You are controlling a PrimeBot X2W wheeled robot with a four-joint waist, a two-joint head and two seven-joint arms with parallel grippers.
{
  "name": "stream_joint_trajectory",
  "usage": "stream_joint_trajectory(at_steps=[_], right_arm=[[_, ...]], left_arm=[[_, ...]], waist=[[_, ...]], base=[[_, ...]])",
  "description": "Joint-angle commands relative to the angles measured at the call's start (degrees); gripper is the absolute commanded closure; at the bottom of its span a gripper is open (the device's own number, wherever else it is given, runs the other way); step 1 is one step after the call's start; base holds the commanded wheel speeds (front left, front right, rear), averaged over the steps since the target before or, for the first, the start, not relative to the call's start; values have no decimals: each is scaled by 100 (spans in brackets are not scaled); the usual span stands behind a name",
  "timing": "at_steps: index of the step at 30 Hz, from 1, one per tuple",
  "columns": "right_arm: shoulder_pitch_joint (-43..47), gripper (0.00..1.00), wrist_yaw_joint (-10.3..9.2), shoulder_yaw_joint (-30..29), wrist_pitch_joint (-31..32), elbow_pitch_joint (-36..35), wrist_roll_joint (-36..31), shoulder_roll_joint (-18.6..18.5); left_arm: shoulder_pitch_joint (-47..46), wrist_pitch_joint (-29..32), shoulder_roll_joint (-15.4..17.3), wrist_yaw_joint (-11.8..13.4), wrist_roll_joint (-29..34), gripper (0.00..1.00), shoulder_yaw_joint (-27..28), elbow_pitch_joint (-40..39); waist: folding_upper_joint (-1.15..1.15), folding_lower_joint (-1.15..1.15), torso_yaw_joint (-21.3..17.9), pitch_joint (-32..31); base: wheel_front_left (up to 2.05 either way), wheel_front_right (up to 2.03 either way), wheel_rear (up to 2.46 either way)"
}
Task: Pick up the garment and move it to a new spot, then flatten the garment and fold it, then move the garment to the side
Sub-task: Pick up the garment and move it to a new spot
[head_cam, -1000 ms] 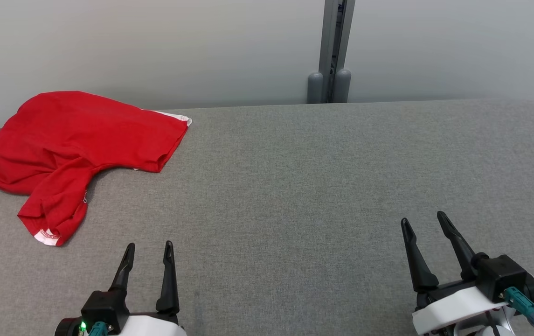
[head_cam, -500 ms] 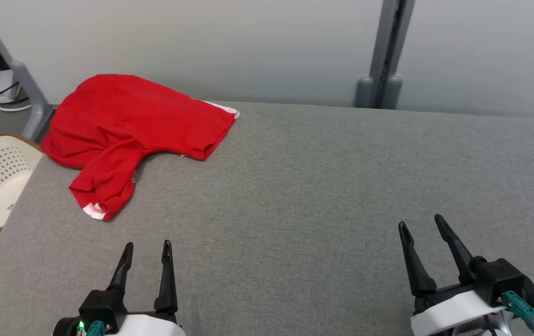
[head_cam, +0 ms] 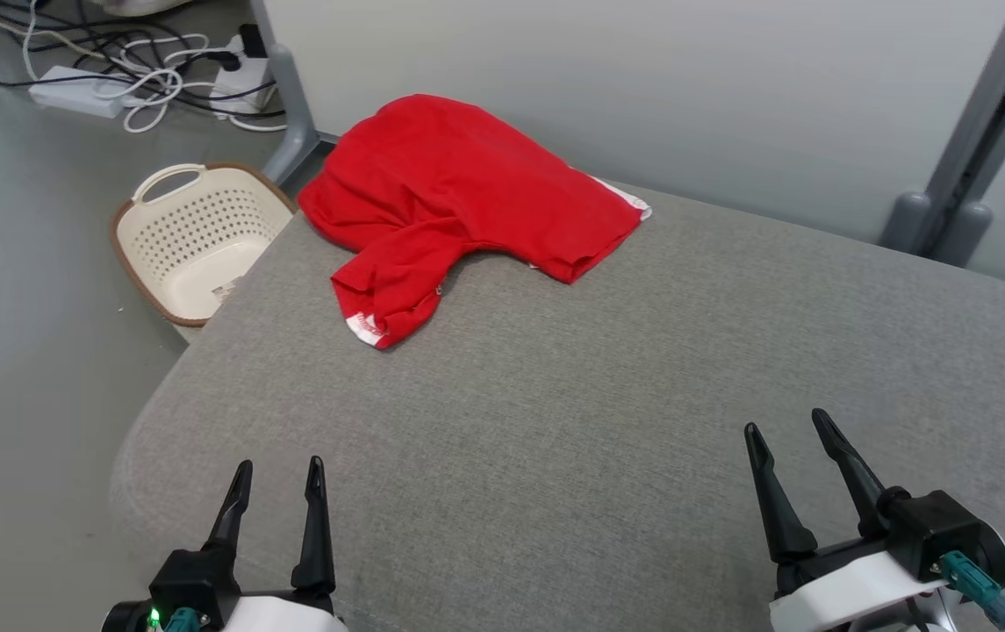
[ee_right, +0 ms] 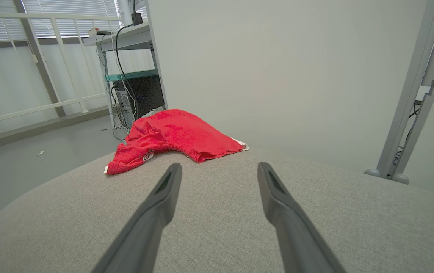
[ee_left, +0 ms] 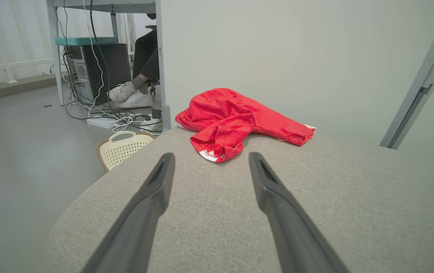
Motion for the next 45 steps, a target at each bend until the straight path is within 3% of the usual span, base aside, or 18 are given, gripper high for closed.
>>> stream_joint_trajectory(at_steps=[1,5,14,22,27,31,36,45], right_arm=[[38,0,10,-11,-44,-2,-22,-37],[37,0,10,13,-44,20,-25,-38],[-76,0,7,93,-44,13,-108,-38],[-86,0,6,-80,-44,-197,-331,-38],[-180,0,6,-142,-44,-293,-444,-37],[-271,0,6,-147,-44,-361,-537,-38],[-392,0,6,-158,-44,-412,-695,-37],[-553,0,6,-167,-44,-496,-949,-36]], left_arm=[[55,-12,21,-13,-15,0,1,-10],[78,-12,22,-14,-29,0,-31,-4],[139,-12,21,79,-145,0,-77,-128],[-333,-12,98,-139,-122,0,298,-107],[-1141,-11,426,-419,-44,0,586,-20],[-2068,189,867,-682,-145,0,752,231],[-3264,1048,1508,-1047,-238,0,812,656],[-4623,2400,2208,-1426,-467,0,414,1711]], waist=[[0,0,356,5],[0,0,551,2],[0,0,600,126],[0,0,476,366],[0,0,196,566],[0,0,-103,749],[0,0,-510,1061],[0,0,-999,1548]], base=[[0,0,0],[0,0,0],[0,0,0],[0,0,0],[0,0,0],[0,0,0],[0,0,0],[0,0,0]])
